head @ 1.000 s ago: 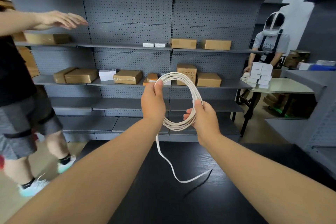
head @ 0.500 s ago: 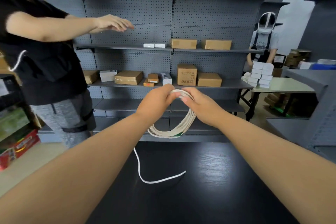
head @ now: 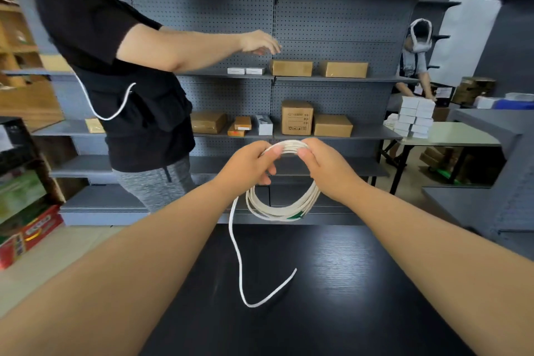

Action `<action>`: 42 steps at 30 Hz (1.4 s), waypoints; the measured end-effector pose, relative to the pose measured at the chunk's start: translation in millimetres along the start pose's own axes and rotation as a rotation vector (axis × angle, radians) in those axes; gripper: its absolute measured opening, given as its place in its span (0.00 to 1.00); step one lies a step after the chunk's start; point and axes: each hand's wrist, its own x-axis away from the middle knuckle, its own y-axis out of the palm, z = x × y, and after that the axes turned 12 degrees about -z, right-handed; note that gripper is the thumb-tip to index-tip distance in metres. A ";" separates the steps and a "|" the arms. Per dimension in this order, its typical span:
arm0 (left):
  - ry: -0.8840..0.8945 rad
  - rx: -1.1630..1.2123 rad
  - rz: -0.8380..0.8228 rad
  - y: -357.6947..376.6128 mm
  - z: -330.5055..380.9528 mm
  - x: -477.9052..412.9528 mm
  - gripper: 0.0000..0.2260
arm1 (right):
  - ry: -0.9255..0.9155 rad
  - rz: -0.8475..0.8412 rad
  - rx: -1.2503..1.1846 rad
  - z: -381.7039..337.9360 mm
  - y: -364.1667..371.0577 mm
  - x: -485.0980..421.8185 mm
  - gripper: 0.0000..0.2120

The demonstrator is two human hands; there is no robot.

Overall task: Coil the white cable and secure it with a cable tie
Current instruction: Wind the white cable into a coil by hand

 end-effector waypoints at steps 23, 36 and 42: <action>-0.036 0.485 0.446 28.1 -0.9 -6.0 0.12 | 0.218 0.491 -0.719 11.2 31.3 2.0 0.11; 0.012 0.095 0.440 9.5 1.3 -3.1 0.12 | 0.246 0.204 -0.942 26.0 32.4 5.5 0.10; 0.028 -0.140 0.217 3.6 0.5 -3.0 0.08 | 0.132 -0.020 -0.520 18.7 9.5 -0.5 0.16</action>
